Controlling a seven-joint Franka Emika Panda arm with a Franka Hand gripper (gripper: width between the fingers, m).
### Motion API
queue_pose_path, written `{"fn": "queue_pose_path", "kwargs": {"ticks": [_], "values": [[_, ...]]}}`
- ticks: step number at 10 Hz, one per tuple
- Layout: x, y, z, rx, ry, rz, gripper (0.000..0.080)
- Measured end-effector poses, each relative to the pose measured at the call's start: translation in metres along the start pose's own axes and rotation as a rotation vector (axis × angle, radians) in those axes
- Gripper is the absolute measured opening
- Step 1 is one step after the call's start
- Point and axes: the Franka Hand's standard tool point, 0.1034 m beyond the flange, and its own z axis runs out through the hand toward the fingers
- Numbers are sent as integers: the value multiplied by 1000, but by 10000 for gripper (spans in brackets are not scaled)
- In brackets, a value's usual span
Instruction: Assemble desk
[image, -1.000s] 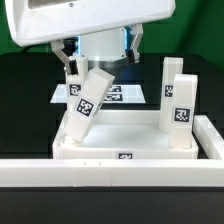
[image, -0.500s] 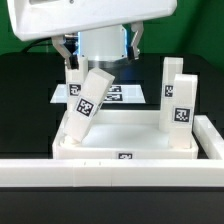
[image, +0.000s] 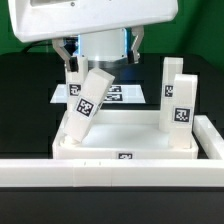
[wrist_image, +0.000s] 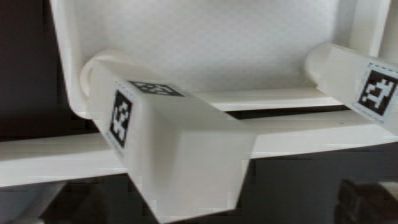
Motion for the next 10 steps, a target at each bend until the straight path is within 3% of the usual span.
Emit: {"fn": "queue_pose_path", "kwargs": {"ticks": [7, 10], "values": [[-6, 2, 16, 2, -24, -13, 649], [-6, 9, 24, 2, -20, -55, 649]]}}
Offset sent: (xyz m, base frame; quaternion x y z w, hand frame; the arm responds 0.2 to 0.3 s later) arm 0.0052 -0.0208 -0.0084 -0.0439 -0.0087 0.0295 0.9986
